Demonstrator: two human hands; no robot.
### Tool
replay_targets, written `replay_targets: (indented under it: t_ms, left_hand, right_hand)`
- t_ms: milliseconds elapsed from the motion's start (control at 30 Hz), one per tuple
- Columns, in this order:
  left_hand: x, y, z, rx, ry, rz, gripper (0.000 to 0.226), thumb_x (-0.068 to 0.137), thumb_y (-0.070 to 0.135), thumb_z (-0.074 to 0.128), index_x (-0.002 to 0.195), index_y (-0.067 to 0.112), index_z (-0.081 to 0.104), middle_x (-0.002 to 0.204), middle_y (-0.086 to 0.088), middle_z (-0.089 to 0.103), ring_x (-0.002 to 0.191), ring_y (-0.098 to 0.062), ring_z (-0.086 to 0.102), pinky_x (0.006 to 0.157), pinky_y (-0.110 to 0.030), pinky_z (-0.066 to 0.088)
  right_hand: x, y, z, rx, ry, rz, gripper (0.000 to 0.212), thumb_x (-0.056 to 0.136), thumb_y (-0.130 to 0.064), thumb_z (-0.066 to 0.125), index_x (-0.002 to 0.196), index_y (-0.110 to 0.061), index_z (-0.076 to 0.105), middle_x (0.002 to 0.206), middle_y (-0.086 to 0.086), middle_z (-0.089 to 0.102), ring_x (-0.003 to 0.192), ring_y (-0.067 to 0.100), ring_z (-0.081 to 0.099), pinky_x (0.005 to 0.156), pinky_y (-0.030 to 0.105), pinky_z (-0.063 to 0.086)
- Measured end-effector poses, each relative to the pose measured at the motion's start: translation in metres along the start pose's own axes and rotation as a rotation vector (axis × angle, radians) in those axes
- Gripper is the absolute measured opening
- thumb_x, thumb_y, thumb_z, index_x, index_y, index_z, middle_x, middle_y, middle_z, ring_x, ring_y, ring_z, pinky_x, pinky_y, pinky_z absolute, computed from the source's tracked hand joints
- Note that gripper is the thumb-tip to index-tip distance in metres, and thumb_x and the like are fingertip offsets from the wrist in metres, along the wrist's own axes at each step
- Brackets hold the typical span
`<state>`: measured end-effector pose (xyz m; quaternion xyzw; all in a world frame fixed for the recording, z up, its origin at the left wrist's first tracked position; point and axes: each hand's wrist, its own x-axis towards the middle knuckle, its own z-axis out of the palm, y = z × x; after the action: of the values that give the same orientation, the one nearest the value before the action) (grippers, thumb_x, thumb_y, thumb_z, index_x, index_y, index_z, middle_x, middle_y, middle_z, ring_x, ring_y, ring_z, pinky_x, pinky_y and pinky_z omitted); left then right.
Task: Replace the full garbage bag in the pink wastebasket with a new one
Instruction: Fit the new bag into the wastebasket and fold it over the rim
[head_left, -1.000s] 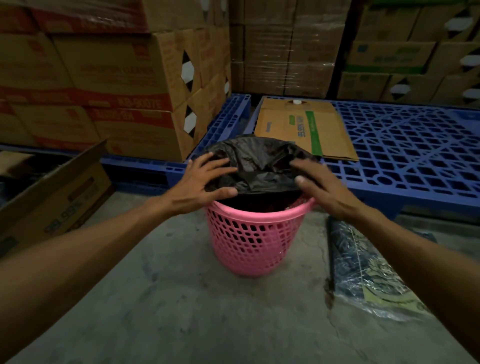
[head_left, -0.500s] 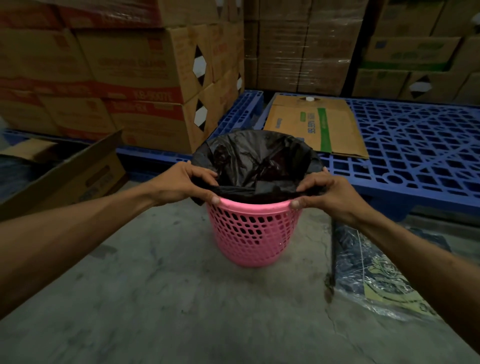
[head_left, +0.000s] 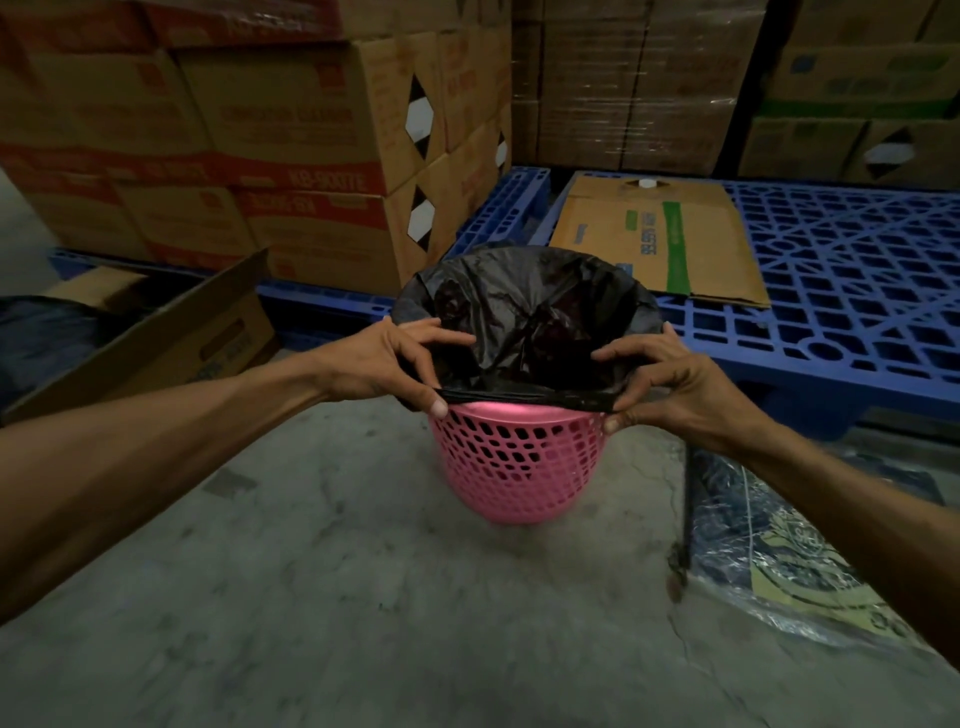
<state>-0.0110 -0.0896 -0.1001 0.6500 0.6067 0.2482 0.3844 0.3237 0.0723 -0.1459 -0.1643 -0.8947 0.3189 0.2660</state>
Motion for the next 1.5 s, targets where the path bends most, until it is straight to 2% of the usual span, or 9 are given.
replay_targets:
  t_ms: [333,700,800,933,1000,1067,1167,1300,1500]
  left_hand:
    - [0.000,-0.005,-0.005,0.276,-0.104,-0.004,0.008,0.074,0.034,0.083,0.081,0.030,0.083,0.150,0.040,0.030,0.148,0.005,-0.004,0.113,-0.055,-0.024]
    - [0.003,-0.034,0.003,0.675,0.015,0.312,0.020,0.078,0.058,0.069,0.094,0.048,0.078,0.162,0.023,0.014,0.152,-0.019,-0.005,0.116,-0.060,-0.012]
    - [-0.001,-0.020,0.000,0.489,-0.020,0.080,0.019,0.078,0.056,0.074,0.097,0.058,0.072,0.158,0.014,0.031,0.152,-0.013,0.003,0.117,-0.054,-0.015]
    - [-0.002,0.012,-0.015,-0.047,0.166,-0.038,0.047,0.093,0.038,0.060,0.075,-0.002,0.077,0.114,0.007,0.074,0.121,-0.004,0.058,0.117,-0.040,0.024]
    - [0.006,0.016,-0.020,0.077,0.459,0.014,0.045,0.095,0.045,0.057,0.092,0.006,0.080,0.114,0.006,0.072,0.114,-0.005,0.059,0.111,-0.043,0.038]
    - [0.018,0.013,-0.023,0.500,0.459,0.084,0.043,0.097,0.053,0.049,0.122,0.027,0.071,0.146,0.005,0.050,0.138,-0.010,0.037,0.120,-0.049,0.023]
    - [0.040,0.007,-0.024,0.784,-0.006,-0.145,0.073,0.093,0.072,0.020,0.155,0.034,0.029,0.167,0.001,0.009,0.153,-0.017,0.001,0.119,-0.049,-0.013]
    - [0.067,0.003,-0.037,1.042,-0.316,-0.545,0.105,0.075,0.092,0.018,0.158,0.027,0.020,0.166,-0.001,0.012,0.153,-0.019,-0.003,0.113,-0.054,-0.027]
    - [0.106,0.024,-0.043,1.190,-0.254,-0.202,0.069,0.088,0.073,0.042,0.137,0.026,0.056,0.144,-0.005,0.052,0.130,-0.027,0.048,0.114,-0.049,0.032]
  right_hand:
    - [0.012,0.001,-0.008,-0.057,-0.180,0.006,0.012,0.069,-0.039,0.085,0.076,-0.030,0.082,0.146,-0.020,0.051,0.148,0.004,0.026,0.120,0.061,-0.007]
    - [0.011,0.024,-0.008,-0.317,-0.130,-0.153,0.008,0.076,-0.038,0.083,0.083,-0.035,0.081,0.147,-0.009,0.051,0.143,0.015,0.037,0.119,0.064,0.009]
    - [0.010,0.018,-0.015,-0.292,-0.198,-0.079,0.007,0.077,-0.019,0.079,0.082,-0.021,0.082,0.140,-0.030,0.051,0.143,0.009,0.036,0.122,0.058,0.003]
    - [0.014,-0.006,-0.023,0.225,0.062,0.152,0.025,0.083,-0.006,0.054,0.066,-0.002,0.072,0.122,-0.003,0.071,0.119,0.018,0.061,0.103,0.059,0.046]
    - [0.030,-0.015,-0.022,-0.023,0.227,0.112,0.027,0.085,-0.013,0.050,0.077,-0.016,0.076,0.125,-0.006,0.069,0.121,0.015,0.058,0.100,0.056,0.047]
    - [0.055,-0.023,-0.022,-0.377,0.083,0.014,0.032,0.095,-0.025,0.047,0.109,-0.031,0.075,0.146,-0.008,0.054,0.140,0.016,0.040,0.117,0.054,0.028]
    - [0.086,-0.019,-0.011,-0.658,-0.524,0.216,0.059,0.100,-0.065,0.025,0.150,-0.039,0.043,0.164,-0.010,0.022,0.154,0.014,0.004,0.121,0.050,-0.014]
    - [0.121,-0.022,-0.013,-0.827,-0.913,0.828,0.090,0.086,-0.075,0.041,0.155,-0.017,0.031,0.162,0.006,0.027,0.149,0.029,0.024,0.123,0.051,0.005]
    - [0.159,-0.041,-0.003,-1.121,-0.825,0.335,0.065,0.086,-0.068,0.053,0.142,-0.034,0.052,0.158,0.001,0.039,0.143,0.031,0.037,0.118,0.053,0.026]
